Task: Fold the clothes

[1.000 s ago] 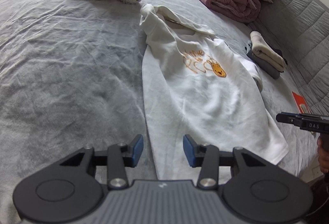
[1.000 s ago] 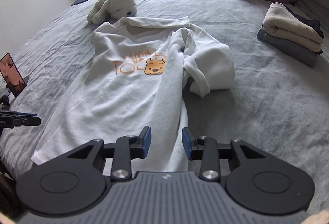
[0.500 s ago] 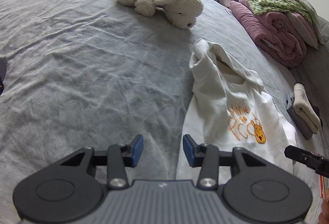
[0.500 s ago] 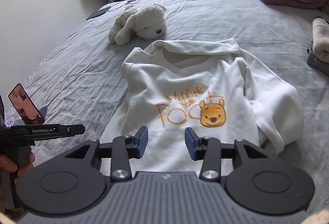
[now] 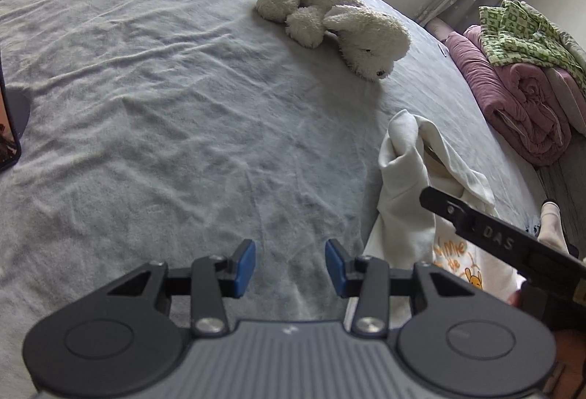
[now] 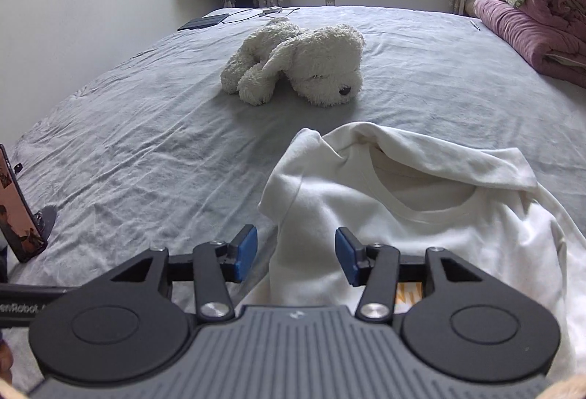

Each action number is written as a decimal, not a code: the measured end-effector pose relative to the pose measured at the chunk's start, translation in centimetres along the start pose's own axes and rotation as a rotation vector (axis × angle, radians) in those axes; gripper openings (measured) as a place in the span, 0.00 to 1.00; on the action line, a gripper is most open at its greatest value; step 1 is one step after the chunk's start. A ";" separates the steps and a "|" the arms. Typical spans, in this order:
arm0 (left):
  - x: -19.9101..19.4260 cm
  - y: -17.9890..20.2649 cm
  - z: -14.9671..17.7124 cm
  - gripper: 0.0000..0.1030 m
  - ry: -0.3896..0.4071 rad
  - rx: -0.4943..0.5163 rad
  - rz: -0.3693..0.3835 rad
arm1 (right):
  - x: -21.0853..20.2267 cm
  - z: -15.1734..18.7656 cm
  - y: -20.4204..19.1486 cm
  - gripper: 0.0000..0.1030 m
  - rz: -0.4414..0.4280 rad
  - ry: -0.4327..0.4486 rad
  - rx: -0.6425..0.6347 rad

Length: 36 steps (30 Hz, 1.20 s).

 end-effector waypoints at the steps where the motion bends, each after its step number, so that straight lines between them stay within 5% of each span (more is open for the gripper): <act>1: 0.2 0.0 0.1 0.41 -0.003 0.005 -0.006 | 0.5 0.0 -0.1 0.50 0.006 0.015 -0.007; 6: 1.0 0.5 0.2 0.41 -0.008 0.023 -0.011 | 2.8 0.7 0.7 0.47 0.015 0.090 -0.018; 8: 1.2 0.7 0.2 0.41 -0.003 0.030 0.006 | 2.7 0.8 1.9 0.21 -0.008 0.110 0.035; 10: 1.5 0.9 0.4 0.41 -0.001 0.037 0.017 | 2.1 0.8 3.8 0.15 -0.048 0.139 0.131; 17: 2.5 1.8 1.1 0.41 0.040 0.119 -0.010 | 0.1 2.5 10.1 0.12 -0.047 0.217 0.379; 25: 4.2 3.6 -0.7 0.42 0.099 0.197 -0.001 | 2.1 3.6 14.6 0.11 -0.149 0.082 0.592; 36: 11.9 6.5 -7.4 0.42 0.067 -0.038 0.291 | 1.9 3.4 15.3 0.11 -0.200 0.069 0.624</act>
Point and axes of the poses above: each gripper's, at about its wrist camera, not at the fingertips, and x roughly the way its jaws point, y to its right, z to its underside, the point moved 3 cm from there along x, roughly the way its jaws point, and after that the axes turned 4 degrees about x, right-handed, at the moved point
